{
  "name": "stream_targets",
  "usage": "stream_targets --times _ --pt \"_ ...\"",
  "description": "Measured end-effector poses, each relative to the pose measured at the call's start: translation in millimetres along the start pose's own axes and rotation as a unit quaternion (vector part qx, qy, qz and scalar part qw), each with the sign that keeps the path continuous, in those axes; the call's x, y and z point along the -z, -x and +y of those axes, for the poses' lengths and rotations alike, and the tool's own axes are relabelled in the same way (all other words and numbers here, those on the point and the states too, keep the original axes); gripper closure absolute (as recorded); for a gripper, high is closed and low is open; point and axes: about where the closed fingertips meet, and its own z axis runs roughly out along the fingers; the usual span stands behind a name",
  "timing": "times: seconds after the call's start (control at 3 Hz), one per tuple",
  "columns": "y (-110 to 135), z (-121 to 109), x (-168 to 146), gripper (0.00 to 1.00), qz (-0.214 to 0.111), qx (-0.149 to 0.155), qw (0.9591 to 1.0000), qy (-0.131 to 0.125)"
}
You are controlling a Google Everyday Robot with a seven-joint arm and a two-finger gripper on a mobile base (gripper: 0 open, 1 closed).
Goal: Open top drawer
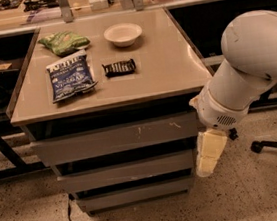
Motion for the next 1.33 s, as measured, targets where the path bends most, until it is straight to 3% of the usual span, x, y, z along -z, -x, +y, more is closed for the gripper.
stream_targets --times 0.33,1.33 --pt "12.4 -2.0 -35.6 0.00 -0.012 -0.005 0.9999 0.003" --pt "41.3 -53.3 -106.1 0.00 -0.034 0.001 0.9992 -0.021"
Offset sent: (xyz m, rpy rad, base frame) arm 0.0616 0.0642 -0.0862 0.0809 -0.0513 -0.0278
